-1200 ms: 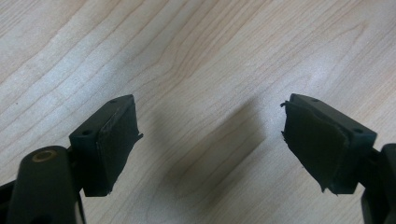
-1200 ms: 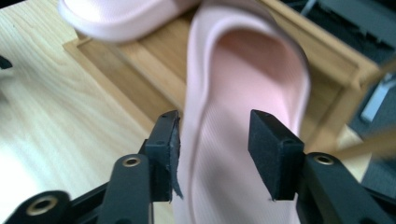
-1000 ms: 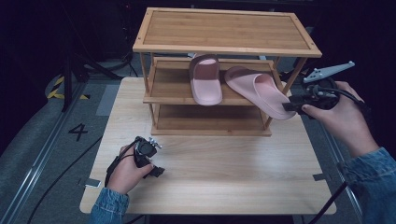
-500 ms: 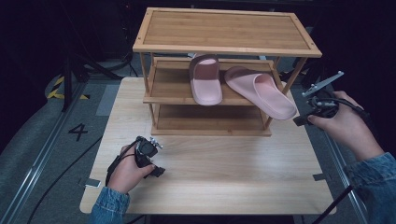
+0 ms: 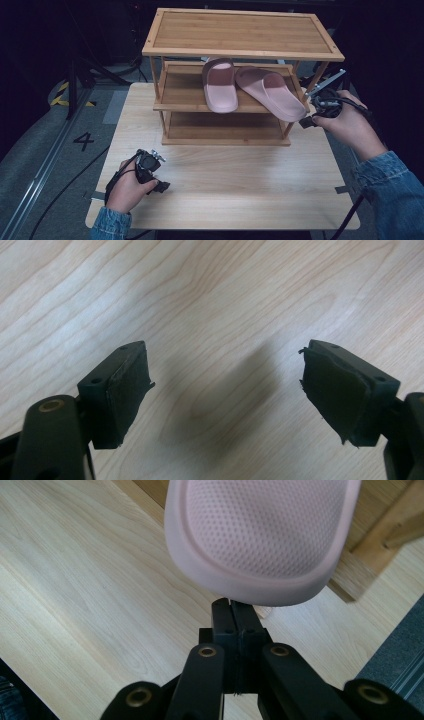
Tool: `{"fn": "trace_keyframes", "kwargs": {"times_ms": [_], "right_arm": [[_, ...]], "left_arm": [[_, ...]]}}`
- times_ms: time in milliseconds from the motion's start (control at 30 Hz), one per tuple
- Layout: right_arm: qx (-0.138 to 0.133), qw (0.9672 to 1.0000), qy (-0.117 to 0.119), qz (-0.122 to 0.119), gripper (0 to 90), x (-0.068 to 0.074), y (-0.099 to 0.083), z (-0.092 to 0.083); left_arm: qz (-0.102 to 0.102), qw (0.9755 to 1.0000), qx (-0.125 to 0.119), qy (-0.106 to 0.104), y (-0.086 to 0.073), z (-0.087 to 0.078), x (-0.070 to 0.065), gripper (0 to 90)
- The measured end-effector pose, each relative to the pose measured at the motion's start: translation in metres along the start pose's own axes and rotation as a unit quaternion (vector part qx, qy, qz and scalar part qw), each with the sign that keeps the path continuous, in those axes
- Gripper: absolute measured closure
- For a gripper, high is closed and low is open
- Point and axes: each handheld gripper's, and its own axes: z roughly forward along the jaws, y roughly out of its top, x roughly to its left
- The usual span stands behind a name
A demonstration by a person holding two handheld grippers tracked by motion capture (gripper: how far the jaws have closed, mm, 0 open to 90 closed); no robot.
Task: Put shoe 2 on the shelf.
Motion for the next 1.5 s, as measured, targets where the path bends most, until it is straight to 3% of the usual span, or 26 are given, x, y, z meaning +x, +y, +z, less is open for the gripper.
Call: {"fn": "trace_keyframes", "kwargs": {"times_ms": [467, 700, 833, 933, 967, 1067, 1267, 1433, 1500], "right_arm": [[-0.006, 0.9999, 0.003, -0.008, 90.0, 0.003, 0.032, 0.018], [-0.01, 0.9999, 0.009, -0.011, 90.0, 0.005, 0.032, 0.021], [-0.035, 0.9994, 0.004, 0.005, 90.0, -0.001, 0.025, 0.007], [-0.053, 0.9977, -0.023, 0.037, 90.0, -0.015, 0.02, 0.0], [-0.053, 0.9977, -0.023, 0.037, 90.0, -0.015, 0.02, 0.0], [-0.078, 0.9935, -0.05, 0.066, 90.0, -0.031, 0.02, 0.006], [-0.091, 0.9903, -0.072, 0.076, 90.0, -0.034, 0.024, 0.021], [-0.102, 0.9886, -0.073, 0.083, 90.0, -0.032, 0.028, 0.028], [-0.11, 0.9879, -0.05, 0.098, 90.0, -0.031, 0.027, 0.028]], "left_arm": [[-0.013, 0.9999, 0.002, 0.003, -0.017, -0.003, 0.001, 20.0], [-0.011, 0.9999, 0.002, -0.002, -0.018, -0.004, 0.001, 20.0], [-0.007, 1.0, 0.003, -0.004, -0.015, -0.002, 0.0, 19.9], [-0.002, 0.9999, 0.002, -0.015, -0.013, -0.003, -0.002, 20.0], [-0.002, 0.9999, 0.002, -0.015, -0.013, -0.003, -0.002, 20.0], [0.0, 0.9998, -0.001, -0.017, -0.014, -0.005, -0.003, 20.0], [-0.001, 0.9998, 0.008, -0.018, -0.019, -0.004, -0.002, 20.0], [-0.003, 0.9998, 0.009, -0.016, -0.023, -0.005, -0.002, 20.0], [-0.004, 0.9998, 0.01, -0.017, -0.023, -0.005, -0.001, 20.0]]}}
